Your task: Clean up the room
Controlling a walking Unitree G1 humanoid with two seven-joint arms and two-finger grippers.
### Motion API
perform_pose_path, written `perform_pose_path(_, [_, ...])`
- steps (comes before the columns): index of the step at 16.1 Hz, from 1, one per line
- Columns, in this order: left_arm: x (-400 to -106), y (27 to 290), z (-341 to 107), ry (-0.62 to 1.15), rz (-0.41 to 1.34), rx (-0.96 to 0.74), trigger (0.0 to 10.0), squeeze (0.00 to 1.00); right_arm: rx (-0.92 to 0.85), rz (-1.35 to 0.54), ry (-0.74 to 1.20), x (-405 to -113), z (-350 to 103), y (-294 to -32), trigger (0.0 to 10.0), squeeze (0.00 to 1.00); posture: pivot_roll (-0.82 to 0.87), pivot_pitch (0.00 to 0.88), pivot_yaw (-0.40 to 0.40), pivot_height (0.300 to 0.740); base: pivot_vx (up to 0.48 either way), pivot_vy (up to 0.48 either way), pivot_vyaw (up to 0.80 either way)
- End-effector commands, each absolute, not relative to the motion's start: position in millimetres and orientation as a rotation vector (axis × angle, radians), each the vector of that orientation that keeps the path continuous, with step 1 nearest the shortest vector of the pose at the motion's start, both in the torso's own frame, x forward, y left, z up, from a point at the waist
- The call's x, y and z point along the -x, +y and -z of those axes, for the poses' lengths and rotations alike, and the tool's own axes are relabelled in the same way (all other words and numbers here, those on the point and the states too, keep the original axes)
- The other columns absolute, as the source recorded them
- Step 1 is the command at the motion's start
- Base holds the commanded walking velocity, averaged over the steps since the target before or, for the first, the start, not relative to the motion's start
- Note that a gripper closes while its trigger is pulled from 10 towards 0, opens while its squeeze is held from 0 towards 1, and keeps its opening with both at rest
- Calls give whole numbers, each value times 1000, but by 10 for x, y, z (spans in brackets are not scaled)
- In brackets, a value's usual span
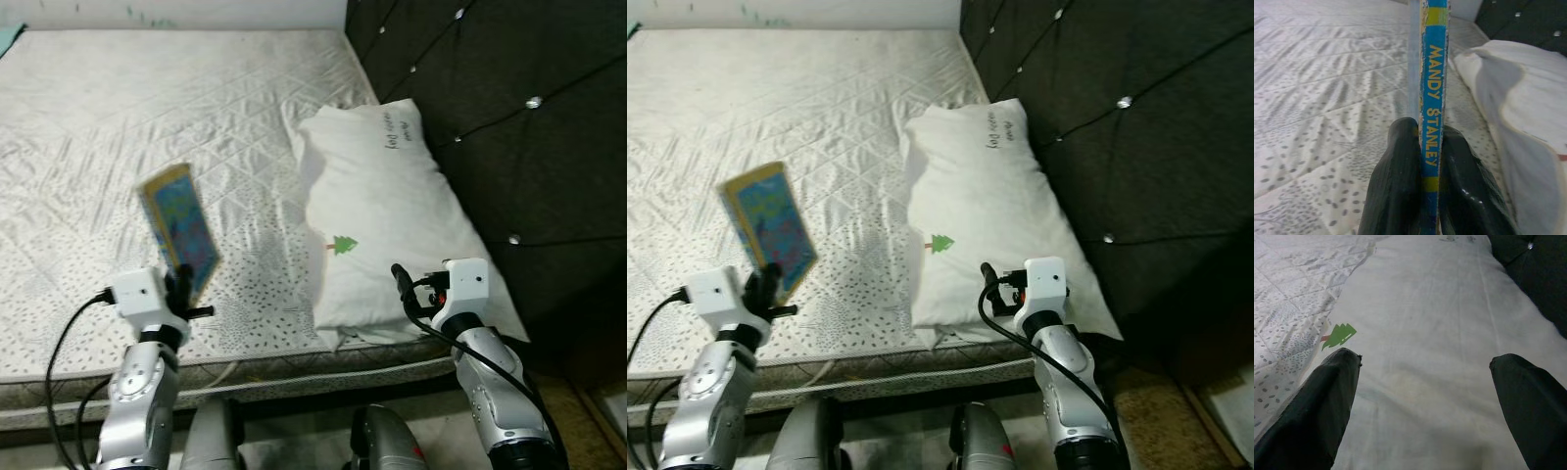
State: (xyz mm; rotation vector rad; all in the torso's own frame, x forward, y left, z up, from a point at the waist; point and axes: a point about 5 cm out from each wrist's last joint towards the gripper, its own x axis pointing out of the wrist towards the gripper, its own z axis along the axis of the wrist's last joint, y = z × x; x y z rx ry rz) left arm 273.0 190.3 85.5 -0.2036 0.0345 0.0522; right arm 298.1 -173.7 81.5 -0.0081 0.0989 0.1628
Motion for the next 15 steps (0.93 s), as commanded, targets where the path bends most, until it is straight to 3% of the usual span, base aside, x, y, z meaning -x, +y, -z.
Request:
perform_pose_path(1, [-2750,1937,-934,-4,-60,195,10000,0,0,-160,108,-2966,-788,-1760,10000,0,-114,133,-51,609,0,0,0])
perform_pose_path(3, [-2754,1946,-931,-3,-68,197,10000,0,6,-158,111,-2969,-787,-1762,10000,0,-114,133,-52,579,0,0,0])
perform_pose_path(7, [-2807,1978,-971,-43,-68,196,10000,0,5,-154,105,-2973,-797,-1765,10000,0,-119,132,-54,574,0,0,0])
perform_pose_path(13, [-3049,2215,-885,-45,-178,378,10000,0,38,-136,81,-2946,-883,-1864,10000,0,-190,145,-80,574,0,0,0])
perform_pose_path(15, [-3149,2201,-871,-53,-175,561,10000,0,57,-131,76,-2939,-922,-1925,10000,0,-211,153,-90,574,0,0,0])
